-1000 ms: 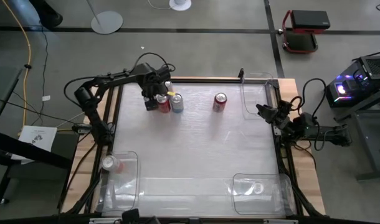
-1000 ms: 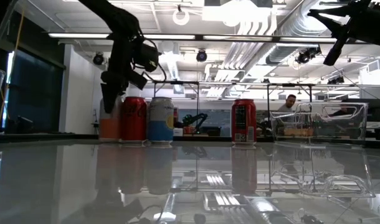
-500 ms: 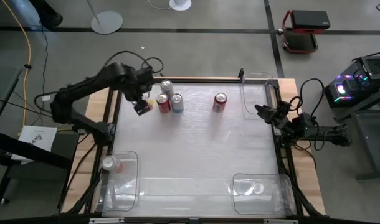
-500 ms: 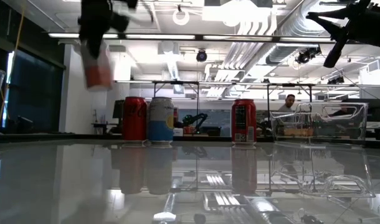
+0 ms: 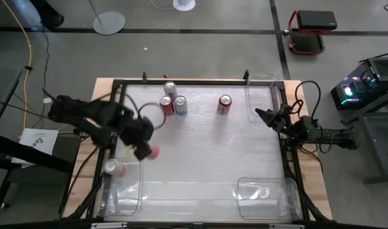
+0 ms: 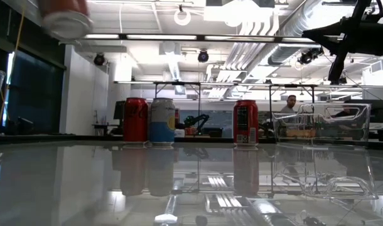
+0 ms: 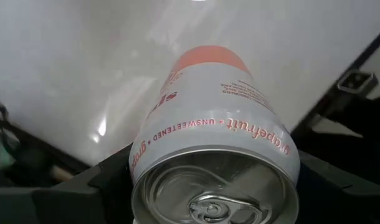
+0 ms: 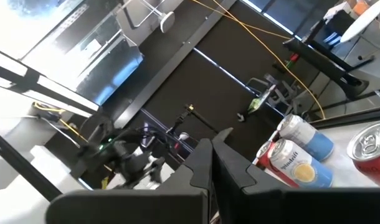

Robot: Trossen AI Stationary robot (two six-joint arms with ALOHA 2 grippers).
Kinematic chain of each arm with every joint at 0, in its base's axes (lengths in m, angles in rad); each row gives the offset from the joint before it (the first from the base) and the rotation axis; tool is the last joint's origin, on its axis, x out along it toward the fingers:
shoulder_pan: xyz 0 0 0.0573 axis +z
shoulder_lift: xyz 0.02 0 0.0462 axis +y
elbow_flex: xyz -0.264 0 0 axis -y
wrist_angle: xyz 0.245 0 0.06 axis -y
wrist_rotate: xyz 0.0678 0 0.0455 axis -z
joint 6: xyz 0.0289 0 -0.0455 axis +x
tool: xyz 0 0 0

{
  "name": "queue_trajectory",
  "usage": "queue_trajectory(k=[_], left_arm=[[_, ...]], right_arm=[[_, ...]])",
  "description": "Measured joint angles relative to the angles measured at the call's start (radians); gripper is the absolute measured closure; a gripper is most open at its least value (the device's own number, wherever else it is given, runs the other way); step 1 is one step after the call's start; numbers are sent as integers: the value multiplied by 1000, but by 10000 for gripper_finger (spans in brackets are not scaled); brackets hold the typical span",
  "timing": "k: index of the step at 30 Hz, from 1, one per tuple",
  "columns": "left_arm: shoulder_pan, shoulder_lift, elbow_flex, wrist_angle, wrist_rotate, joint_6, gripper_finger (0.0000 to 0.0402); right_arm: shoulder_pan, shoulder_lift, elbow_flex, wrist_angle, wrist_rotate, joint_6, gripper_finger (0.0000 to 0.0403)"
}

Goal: Sort soda cans
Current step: Put the orange-white soda can into the bottom left transparent bin

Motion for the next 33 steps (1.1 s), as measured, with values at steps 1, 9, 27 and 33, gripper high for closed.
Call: queue_trajectory(k=[1, 9, 27, 33], left_arm=[[-38, 5, 0, 0, 12, -47, 114], [-288, 14, -43, -3, 93, -423, 114], [-373, 14, -367, 97, 49, -477, 114], [-373, 14, -457, 152, 48, -431, 114]], right_arm=[[0, 0, 0, 0, 0, -1, 403], [0, 0, 0, -15, 1, -5, 403], [0, 0, 0, 15, 1, 0, 403], [0, 0, 0, 20, 1, 0, 403]])
